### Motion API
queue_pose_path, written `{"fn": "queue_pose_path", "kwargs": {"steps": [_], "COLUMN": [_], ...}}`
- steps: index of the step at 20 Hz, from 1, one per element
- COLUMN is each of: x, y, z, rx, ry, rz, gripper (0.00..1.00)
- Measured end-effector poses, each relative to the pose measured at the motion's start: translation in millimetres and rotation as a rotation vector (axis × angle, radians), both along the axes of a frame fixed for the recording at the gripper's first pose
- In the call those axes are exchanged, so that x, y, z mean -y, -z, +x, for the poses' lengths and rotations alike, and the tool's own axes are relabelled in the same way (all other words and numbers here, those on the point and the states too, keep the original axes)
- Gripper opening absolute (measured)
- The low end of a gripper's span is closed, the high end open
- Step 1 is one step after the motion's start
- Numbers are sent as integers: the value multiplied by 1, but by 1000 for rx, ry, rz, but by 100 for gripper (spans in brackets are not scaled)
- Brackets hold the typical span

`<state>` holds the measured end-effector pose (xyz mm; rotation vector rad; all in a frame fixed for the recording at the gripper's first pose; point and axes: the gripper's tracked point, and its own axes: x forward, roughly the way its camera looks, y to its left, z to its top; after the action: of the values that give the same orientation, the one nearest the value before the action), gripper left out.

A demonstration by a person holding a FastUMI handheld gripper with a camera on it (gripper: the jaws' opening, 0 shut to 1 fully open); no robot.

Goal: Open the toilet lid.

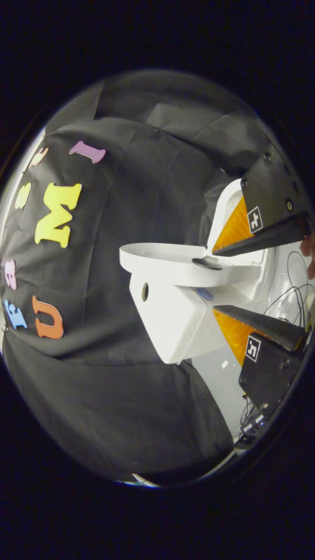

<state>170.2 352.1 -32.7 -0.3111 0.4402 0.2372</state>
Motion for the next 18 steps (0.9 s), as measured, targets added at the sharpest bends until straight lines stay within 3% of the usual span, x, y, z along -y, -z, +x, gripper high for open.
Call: {"fn": "queue_pose_path", "kwargs": {"steps": [4,8,12,14,18], "x": [33,85,156,189,242], "y": [-29,-43,-60,-60,-59], "z": [-25,-49,-73,-90,-113], "rx": [101,121,154,173,187], "ry": [-66,-70,-12,20,62], "rz": [40,131,194,192,224], "gripper": [84,86,86,100,99]}}
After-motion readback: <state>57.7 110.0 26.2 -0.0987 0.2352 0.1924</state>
